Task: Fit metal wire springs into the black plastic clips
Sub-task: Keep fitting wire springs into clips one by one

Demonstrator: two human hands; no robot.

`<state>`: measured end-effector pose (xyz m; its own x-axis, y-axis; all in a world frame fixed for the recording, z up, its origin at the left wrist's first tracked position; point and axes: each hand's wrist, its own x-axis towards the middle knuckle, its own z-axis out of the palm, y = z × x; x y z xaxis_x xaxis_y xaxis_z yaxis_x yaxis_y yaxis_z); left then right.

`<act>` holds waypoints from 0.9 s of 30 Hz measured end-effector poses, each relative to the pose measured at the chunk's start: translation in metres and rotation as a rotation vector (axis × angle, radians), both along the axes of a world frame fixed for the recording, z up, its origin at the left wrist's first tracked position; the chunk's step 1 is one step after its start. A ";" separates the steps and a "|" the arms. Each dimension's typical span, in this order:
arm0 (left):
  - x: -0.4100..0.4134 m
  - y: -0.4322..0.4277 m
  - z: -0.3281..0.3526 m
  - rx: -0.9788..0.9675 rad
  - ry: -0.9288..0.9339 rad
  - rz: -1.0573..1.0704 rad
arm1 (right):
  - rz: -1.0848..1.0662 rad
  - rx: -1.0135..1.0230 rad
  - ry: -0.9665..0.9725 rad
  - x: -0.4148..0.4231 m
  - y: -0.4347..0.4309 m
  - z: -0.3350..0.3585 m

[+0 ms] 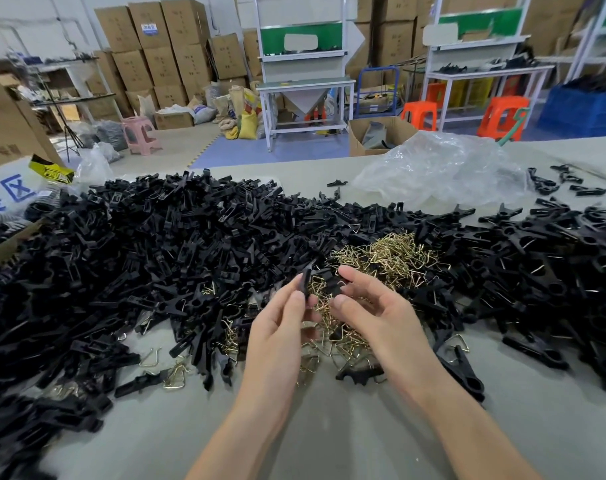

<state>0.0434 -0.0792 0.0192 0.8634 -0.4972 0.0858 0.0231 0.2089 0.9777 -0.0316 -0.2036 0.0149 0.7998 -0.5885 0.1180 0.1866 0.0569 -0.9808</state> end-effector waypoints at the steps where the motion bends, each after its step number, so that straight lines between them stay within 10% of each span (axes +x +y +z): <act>1: -0.002 0.000 0.001 0.020 -0.025 -0.006 | 0.000 -0.004 0.011 0.000 0.000 0.001; 27: -0.005 -0.001 0.001 0.275 -0.258 -0.101 | 0.045 -0.140 -0.021 -0.005 0.002 0.005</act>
